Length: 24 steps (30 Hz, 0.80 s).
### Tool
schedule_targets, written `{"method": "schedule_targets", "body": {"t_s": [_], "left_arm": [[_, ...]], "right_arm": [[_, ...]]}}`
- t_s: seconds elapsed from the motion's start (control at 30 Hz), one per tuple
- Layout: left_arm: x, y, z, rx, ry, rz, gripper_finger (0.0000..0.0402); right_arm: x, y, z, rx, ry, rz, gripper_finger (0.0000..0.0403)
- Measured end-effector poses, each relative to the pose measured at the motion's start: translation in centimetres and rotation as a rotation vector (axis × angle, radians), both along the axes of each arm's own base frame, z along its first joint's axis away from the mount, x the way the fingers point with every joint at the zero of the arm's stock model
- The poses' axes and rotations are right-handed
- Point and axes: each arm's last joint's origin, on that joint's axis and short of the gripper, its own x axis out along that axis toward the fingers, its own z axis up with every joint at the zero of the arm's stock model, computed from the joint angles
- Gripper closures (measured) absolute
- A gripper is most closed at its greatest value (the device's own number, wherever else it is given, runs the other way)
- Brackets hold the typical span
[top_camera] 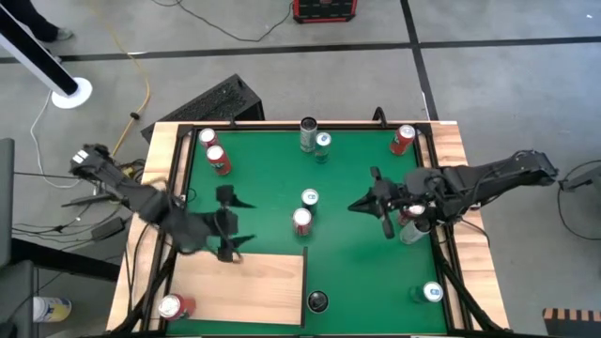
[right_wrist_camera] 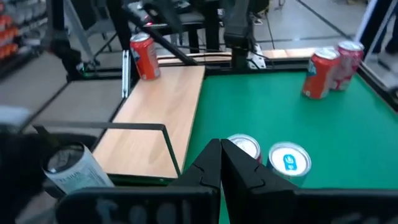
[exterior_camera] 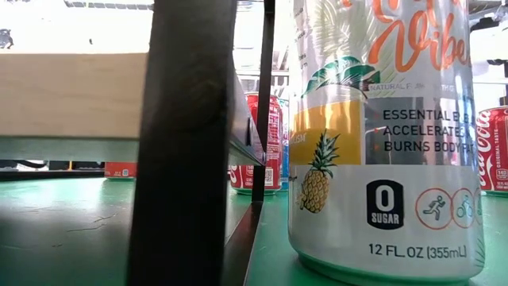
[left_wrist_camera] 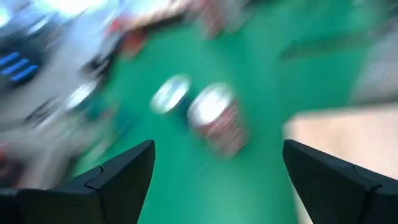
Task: Place canned beverage on shelf
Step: Put the bottom left red soda can on the shelf
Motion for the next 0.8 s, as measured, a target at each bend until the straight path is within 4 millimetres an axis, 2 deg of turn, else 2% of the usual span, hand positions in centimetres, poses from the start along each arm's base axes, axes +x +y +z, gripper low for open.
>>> {"method": "schedule_targets", "body": {"t_s": [0.07, 0.17, 0.3, 0.6, 0.8], "left_arm": [[-0.6, 1.5, 0.3, -0.035, -0.123, -0.055, 0.0062], [-2.3, 3.5, 0.9, -0.052, -0.289, -0.051, 0.0062], [-4.3, 4.9, 0.6, -0.11, -0.405, -0.059, 0.0062], [-6.2, 5.5, -0.5, -0.254, -0.387, -0.03, 0.0062], [-7.2, 5.9, -1.3, -0.221, -0.3, -0.016, 0.0062]], "right_arm": [[-0.6, -0.1, 0.2, 0.046, 0.007, -0.016, 0.0377], [-0.9, -0.1, 0.3, 0.101, 0.017, -0.03, 0.0379], [0.4, 0.3, 0.9, 0.136, 0.096, -0.044, 0.038], [4.8, -0.6, 5.0, 0.058, 0.512, -0.154, 0.0376], [8.5, -1.1, 5.6, 0.154, 0.576, -0.255, 0.0368]]}}
